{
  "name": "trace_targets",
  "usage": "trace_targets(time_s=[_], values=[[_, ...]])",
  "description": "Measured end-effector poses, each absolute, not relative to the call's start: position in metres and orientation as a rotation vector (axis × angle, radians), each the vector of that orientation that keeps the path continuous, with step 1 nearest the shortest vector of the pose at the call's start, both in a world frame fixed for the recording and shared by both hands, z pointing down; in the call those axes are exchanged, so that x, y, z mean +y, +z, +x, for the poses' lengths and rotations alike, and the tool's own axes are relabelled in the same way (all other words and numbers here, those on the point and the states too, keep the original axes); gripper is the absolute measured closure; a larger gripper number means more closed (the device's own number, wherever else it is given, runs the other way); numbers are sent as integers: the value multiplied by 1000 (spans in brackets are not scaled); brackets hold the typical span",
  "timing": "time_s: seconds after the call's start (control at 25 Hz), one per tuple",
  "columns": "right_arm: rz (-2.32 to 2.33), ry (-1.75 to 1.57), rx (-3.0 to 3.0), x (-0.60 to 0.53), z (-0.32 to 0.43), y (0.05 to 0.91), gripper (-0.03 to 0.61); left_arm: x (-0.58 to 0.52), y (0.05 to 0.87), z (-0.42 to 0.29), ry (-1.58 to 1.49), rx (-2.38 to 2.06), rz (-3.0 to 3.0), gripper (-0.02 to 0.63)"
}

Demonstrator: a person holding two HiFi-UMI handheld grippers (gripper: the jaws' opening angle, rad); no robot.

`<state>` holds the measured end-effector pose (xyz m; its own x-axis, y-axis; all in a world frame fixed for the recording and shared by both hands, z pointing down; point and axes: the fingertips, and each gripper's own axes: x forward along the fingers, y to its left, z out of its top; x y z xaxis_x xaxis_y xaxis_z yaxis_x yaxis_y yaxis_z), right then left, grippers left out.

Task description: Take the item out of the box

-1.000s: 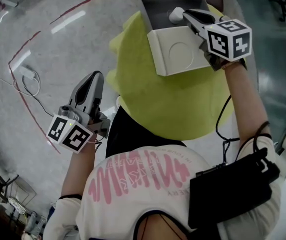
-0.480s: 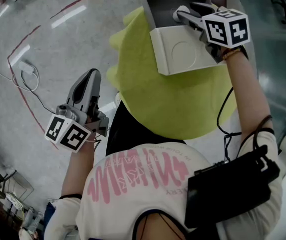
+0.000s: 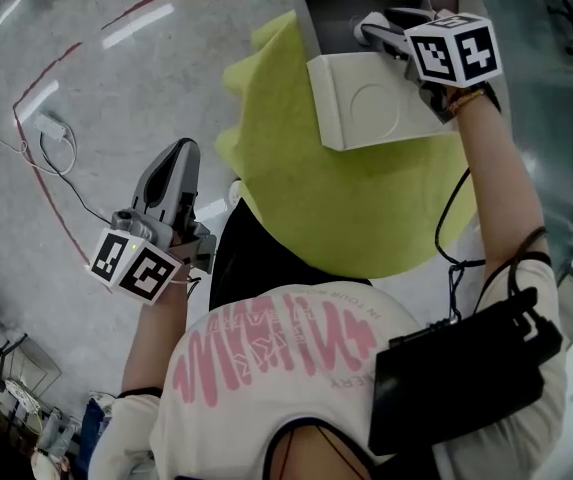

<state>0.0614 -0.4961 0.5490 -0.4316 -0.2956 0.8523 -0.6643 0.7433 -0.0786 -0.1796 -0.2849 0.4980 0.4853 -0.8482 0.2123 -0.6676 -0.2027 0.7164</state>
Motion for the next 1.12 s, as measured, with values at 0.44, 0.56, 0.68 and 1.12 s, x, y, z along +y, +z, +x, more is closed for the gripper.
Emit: trace_targets(time_s=[0.44, 0.56, 0.68, 1.12], values=[[717, 498, -2004, -497, 61, 555, 380, -288, 504, -184, -293, -1246, 1945, 606], [709, 497, -1997, -496, 61, 556, 385, -289, 504, -184, -291, -1244, 1946, 606], [709, 499, -1991, -496, 58, 555, 412, -290, 503, -187, -293, -1245, 1945, 606], [720, 504, -1981, -496, 56, 555, 416, -285, 503, -194, -296, -1247, 1937, 606]])
